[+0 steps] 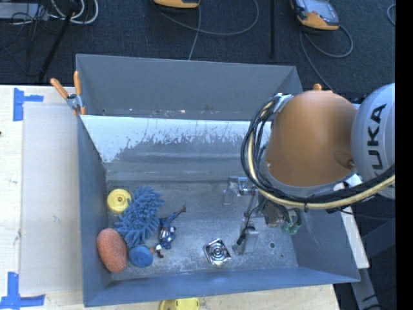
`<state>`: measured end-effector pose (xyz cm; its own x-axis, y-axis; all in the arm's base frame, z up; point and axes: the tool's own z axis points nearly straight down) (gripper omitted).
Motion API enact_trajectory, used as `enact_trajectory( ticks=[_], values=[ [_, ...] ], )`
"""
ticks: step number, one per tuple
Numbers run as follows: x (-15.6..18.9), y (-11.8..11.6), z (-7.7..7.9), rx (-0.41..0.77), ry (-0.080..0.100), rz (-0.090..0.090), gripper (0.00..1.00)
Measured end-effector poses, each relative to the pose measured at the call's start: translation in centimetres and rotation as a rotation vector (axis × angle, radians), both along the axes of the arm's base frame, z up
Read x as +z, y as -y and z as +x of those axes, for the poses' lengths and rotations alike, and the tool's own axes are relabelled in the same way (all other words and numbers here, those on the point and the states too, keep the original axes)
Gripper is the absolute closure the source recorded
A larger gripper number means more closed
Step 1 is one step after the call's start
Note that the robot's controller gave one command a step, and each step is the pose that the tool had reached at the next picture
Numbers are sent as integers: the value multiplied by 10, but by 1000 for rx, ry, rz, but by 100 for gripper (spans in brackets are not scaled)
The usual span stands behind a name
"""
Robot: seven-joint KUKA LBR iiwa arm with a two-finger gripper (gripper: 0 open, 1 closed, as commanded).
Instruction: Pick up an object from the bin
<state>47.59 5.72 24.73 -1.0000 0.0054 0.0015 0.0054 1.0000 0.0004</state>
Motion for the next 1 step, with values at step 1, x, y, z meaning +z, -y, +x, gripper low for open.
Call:
enact_trajectory(
  ticks=[1],
  values=[
    [0, 0, 0, 0, 0, 0, 0]
  ],
)
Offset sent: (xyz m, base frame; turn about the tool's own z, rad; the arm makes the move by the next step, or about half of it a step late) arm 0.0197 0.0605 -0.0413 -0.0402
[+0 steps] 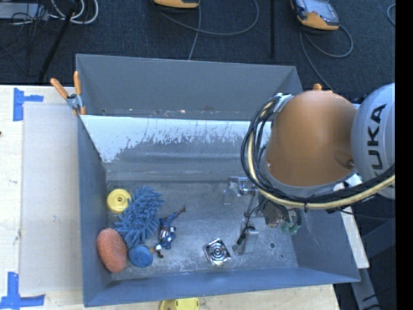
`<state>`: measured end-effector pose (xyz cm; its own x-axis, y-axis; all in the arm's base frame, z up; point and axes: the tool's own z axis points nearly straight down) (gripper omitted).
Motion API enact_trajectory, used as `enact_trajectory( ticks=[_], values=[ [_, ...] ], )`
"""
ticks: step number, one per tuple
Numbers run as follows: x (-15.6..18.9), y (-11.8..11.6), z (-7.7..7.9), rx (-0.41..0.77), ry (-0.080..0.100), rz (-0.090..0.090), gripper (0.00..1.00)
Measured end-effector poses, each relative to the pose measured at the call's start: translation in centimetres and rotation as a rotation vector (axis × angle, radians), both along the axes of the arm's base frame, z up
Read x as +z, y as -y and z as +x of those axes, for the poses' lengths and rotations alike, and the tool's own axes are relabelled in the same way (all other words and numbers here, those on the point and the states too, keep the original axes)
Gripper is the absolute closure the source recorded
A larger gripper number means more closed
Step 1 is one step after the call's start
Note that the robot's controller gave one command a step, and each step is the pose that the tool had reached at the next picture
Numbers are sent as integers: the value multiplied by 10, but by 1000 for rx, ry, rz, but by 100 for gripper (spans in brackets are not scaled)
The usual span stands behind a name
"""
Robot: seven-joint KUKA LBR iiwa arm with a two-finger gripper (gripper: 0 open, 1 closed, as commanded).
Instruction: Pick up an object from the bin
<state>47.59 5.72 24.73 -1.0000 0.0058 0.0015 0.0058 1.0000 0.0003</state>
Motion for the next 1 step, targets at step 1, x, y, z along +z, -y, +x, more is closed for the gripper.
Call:
enact_trajectory(
  ticks=[1],
  values=[
    [-33, -49, 17, 33, 3, -1, 0]
  ],
)
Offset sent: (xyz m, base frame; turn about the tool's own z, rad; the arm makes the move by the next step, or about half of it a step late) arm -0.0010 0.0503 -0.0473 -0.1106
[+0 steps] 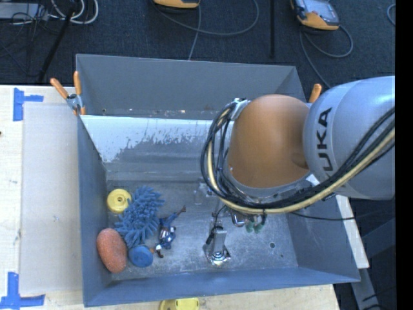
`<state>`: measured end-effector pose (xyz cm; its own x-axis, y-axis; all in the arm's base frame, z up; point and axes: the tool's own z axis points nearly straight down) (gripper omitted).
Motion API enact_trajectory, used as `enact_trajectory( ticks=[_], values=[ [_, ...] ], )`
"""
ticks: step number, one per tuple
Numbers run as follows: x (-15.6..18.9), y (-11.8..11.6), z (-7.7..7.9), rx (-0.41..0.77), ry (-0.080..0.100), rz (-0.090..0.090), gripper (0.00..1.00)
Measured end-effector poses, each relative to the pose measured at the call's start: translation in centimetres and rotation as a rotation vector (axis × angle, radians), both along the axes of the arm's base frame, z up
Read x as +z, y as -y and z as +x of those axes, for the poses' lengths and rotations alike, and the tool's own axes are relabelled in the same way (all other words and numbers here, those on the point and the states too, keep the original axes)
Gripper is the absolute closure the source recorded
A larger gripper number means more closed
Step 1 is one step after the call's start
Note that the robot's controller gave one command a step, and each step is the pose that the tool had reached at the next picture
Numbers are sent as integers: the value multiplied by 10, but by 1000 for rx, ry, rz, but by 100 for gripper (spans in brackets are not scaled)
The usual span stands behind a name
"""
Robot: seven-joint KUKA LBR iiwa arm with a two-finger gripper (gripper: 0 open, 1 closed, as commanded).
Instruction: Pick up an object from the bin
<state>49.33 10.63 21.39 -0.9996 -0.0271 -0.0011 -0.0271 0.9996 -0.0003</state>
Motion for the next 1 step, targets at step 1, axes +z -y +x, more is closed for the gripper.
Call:
enact_trajectory(
  ticks=[1],
  values=[
    [-12, -22, -6, 40, -4, 1, 0]
  ],
)
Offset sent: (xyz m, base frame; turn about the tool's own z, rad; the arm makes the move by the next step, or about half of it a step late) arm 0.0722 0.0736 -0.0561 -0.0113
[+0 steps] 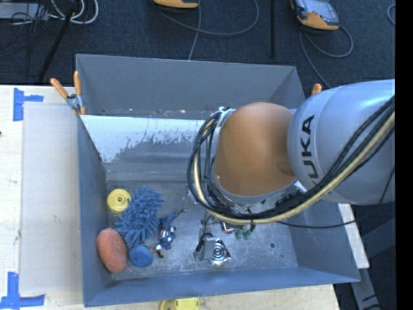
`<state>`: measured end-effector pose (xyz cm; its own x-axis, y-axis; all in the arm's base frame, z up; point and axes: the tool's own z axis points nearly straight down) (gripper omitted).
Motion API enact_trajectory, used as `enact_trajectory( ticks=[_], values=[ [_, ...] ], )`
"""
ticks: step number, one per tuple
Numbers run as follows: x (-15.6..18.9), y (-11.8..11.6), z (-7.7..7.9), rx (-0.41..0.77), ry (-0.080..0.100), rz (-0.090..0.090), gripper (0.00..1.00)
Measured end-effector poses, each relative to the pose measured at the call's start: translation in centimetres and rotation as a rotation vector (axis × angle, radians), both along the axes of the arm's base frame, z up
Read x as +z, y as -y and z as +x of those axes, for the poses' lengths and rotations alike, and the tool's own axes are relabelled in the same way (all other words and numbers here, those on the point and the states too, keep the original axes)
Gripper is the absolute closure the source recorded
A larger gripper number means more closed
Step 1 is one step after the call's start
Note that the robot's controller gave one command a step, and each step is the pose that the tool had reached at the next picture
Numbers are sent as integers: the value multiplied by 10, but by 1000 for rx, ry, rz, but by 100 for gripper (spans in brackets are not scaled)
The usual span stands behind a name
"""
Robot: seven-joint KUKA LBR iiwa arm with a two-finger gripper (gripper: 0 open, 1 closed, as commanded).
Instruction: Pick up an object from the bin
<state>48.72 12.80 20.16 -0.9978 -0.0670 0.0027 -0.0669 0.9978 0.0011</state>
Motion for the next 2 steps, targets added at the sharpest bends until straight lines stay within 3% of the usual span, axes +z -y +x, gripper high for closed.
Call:
enact_trajectory(
  ticks=[1, 2],
  values=[
    [-27, -33, 55, -19, 7, 0, 0],
    [-80, -15, 43, -4, 6, -1, 0]
  ],
)
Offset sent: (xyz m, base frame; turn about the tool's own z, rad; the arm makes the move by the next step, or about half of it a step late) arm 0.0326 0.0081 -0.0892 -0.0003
